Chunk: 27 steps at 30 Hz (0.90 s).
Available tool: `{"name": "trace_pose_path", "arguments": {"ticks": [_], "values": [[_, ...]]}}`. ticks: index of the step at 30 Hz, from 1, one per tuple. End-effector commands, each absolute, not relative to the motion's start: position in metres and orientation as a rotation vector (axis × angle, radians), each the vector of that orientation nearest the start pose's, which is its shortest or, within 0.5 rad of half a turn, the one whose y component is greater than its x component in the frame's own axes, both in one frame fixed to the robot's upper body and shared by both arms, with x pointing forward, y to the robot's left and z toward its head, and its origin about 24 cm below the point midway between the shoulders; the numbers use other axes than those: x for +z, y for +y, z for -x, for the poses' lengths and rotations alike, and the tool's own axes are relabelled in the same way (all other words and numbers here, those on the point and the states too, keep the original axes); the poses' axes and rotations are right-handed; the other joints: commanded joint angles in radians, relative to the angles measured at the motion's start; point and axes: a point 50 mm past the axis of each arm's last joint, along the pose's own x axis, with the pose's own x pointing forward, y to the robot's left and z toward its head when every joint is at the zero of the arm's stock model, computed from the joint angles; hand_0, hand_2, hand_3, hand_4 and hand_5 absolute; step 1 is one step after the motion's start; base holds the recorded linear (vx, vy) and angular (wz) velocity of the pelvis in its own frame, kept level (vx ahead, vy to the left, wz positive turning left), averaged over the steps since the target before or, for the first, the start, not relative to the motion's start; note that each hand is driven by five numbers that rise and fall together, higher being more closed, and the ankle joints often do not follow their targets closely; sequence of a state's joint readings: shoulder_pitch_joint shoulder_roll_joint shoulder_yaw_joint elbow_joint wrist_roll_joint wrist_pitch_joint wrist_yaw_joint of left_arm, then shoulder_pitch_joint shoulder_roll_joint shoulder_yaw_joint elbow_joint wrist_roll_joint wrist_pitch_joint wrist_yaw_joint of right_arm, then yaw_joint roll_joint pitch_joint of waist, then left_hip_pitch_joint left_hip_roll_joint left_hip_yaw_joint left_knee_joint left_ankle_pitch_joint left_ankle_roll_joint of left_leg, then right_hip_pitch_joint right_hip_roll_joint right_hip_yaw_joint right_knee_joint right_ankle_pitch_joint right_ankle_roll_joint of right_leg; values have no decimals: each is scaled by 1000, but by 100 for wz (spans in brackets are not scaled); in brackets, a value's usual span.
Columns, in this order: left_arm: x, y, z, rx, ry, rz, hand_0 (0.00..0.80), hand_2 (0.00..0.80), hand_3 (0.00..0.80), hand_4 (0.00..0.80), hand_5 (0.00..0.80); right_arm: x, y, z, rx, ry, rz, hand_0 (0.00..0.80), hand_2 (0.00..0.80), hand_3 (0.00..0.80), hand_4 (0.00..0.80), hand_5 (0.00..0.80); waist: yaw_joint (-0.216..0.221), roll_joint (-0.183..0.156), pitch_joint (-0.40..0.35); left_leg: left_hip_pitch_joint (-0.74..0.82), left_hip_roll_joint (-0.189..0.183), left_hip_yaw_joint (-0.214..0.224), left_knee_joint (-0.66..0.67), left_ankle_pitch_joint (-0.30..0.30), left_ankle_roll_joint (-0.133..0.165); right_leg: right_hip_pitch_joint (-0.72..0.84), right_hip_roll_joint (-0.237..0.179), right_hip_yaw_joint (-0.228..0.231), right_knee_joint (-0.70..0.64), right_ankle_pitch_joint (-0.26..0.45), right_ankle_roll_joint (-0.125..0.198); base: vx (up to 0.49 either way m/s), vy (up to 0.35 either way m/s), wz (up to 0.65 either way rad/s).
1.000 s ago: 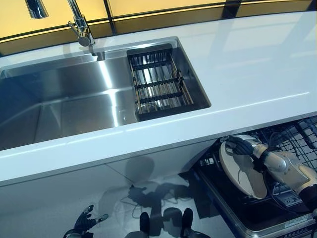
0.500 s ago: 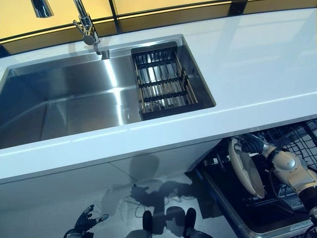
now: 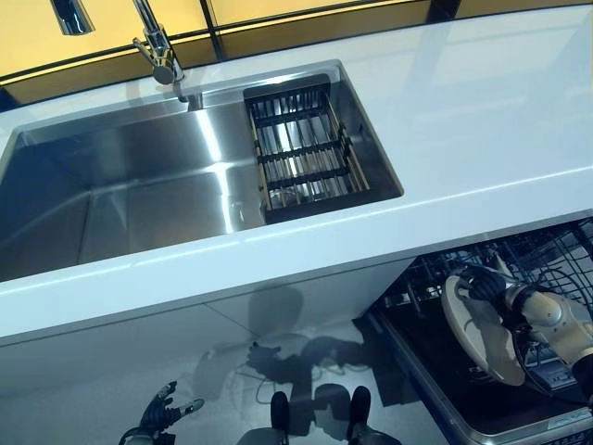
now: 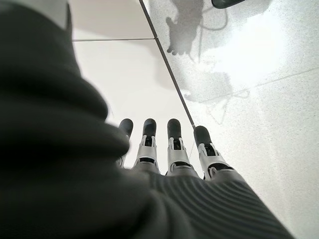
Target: Take plates into dishwasher
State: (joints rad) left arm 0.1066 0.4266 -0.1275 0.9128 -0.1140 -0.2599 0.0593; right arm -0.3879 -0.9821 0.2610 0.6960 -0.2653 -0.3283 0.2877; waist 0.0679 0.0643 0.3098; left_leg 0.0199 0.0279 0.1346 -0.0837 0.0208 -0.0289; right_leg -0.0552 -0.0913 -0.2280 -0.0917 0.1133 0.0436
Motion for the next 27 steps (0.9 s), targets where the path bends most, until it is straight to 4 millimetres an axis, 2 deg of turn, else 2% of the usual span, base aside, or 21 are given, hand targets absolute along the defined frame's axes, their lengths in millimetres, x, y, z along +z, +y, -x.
{"name": "trace_pose_path", "arguments": {"ticks": [1, 6, 15, 21, 27], "values": [[-97, 296, -148, 174, 690, -384, 0, 0, 0, 0, 0, 128, -353, -299, 265, 252, 1378, 800, 800, 800, 800, 800, 15, -35, 5, -19, -41, -33, -4, -76, 52, 53, 6, -35, 4, -101, 38, -40, -23, 0], [-94, 300, -150, 184, 683, -391, 0, 0, 0, 0, 0, 135, -357, -299, 248, 251, 1466, 800, 800, 800, 800, 800, 16, -36, 12, -26, -42, -34, -4, -74, 53, 47, 6, -35, 4, -98, 40, -19, -11, 0], [-91, 301, -153, 185, 670, -396, 0, 0, 0, 0, 0, 148, -360, -303, 193, 232, 1480, 800, 800, 800, 800, 800, 18, -34, 20, -37, -43, -36, -4, -72, 54, 37, 7, -35, 4, -97, 40, -11, -4, 0], [-91, 301, -153, 177, 671, -400, 0, 0, 0, 0, 0, 148, -354, -306, 196, 193, 1394, 800, 800, 800, 800, 800, 20, -35, 15, -35, -43, -34, -4, -74, 54, 38, 7, -38, 4, -98, 40, 0, 0, 0], [-93, 296, -156, 165, 673, -401, 0, 0, 0, 0, 0, 143, -340, -312, 195, 115, 1167, 800, 800, 800, 800, 800, 20, -26, 14, -33, -45, -39, -4, -73, 55, 41, 7, -34, 4, -98, 38, 0, 0, 0]]}}
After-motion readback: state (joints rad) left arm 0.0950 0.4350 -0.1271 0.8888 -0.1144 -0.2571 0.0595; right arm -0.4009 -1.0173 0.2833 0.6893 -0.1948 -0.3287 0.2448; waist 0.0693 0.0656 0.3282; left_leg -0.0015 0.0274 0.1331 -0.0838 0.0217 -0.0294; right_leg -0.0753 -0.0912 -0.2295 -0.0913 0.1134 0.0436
